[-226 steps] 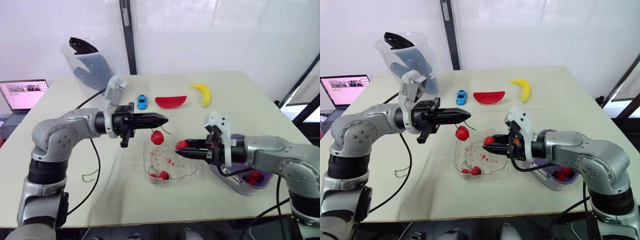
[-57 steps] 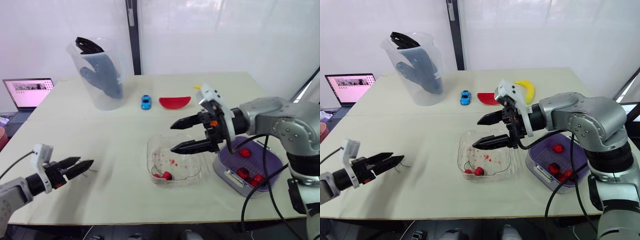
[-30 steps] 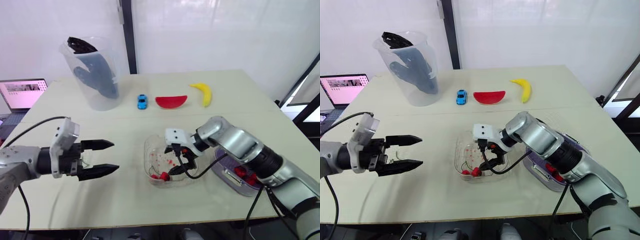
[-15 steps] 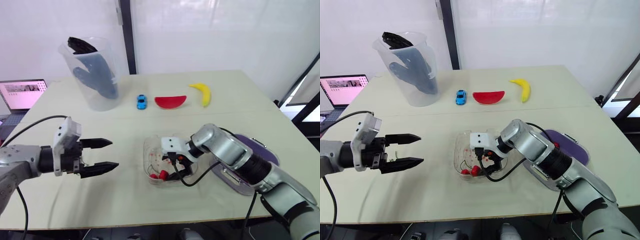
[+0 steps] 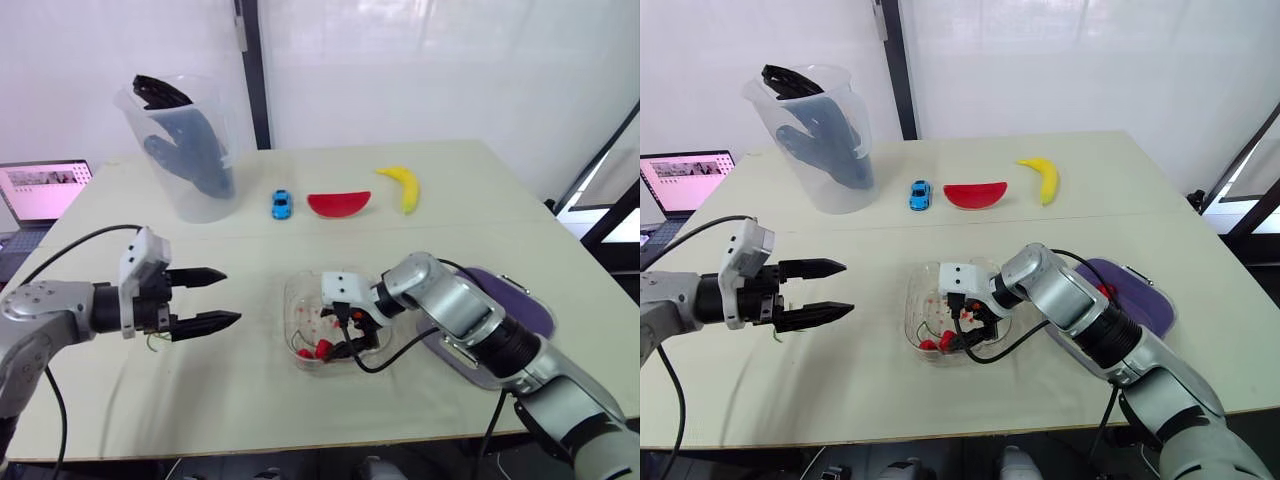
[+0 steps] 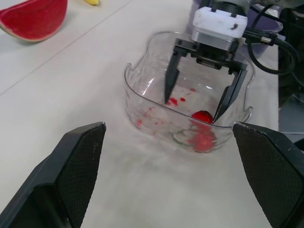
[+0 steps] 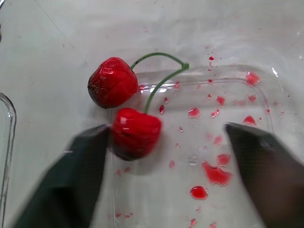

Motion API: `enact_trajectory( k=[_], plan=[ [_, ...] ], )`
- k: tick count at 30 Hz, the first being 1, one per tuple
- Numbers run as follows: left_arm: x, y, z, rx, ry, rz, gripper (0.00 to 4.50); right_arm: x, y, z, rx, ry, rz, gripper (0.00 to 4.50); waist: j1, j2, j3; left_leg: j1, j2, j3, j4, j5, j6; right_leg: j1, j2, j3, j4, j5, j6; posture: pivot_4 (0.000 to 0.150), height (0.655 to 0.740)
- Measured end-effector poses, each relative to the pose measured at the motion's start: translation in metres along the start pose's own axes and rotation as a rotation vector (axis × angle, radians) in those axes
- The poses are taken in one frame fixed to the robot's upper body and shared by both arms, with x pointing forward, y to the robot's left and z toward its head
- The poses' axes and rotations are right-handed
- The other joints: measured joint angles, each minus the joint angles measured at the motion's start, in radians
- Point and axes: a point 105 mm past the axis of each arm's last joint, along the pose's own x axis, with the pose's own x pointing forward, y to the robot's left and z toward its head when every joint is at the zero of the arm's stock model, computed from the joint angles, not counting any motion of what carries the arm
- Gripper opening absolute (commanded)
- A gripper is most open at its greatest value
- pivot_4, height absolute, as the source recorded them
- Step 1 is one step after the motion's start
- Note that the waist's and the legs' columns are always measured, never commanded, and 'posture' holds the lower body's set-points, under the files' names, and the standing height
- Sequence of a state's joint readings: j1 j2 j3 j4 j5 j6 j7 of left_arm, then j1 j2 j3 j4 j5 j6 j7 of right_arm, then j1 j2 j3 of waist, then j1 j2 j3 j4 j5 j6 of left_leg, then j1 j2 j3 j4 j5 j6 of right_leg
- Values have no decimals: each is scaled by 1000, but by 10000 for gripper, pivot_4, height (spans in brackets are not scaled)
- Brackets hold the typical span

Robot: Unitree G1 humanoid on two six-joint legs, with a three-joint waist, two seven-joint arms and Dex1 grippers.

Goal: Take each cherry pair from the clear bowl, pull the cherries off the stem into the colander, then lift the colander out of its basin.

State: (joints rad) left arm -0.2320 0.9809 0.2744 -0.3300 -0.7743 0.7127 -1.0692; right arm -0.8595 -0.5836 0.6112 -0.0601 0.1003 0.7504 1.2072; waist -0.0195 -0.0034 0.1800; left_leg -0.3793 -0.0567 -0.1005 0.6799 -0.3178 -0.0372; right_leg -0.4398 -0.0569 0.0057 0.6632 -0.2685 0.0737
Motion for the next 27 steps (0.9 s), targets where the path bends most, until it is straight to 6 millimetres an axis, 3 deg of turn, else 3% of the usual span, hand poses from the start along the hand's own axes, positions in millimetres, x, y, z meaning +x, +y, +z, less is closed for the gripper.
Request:
enact_trajectory(
  k=[1, 4, 27],
  plan=[
    [1, 0, -1, 0, 3, -3, 45000, 0, 0, 0, -1, -1, 1, 31198, 0, 0, 0, 0, 0, 0, 0, 0, 0, 0, 0, 0, 0, 0, 0, 1500, 7400],
    [3, 0, -4, -8, 10, -12, 45000, 1, 0, 1, -4, -2, 2, 23886, -1, 0, 0, 0, 0, 0, 0, 0, 0, 0, 0, 0, 0, 0, 0, 1500, 7400],
    [7, 4, -5, 21, 22, -10, 45000, 8, -4, 4, -33, 5, 3, 23886, -8, -1, -1, 5, 0, 0, 0, 0, 0, 4, 1, 1, 1, 0, 0, 1500, 7400]
  ],
)
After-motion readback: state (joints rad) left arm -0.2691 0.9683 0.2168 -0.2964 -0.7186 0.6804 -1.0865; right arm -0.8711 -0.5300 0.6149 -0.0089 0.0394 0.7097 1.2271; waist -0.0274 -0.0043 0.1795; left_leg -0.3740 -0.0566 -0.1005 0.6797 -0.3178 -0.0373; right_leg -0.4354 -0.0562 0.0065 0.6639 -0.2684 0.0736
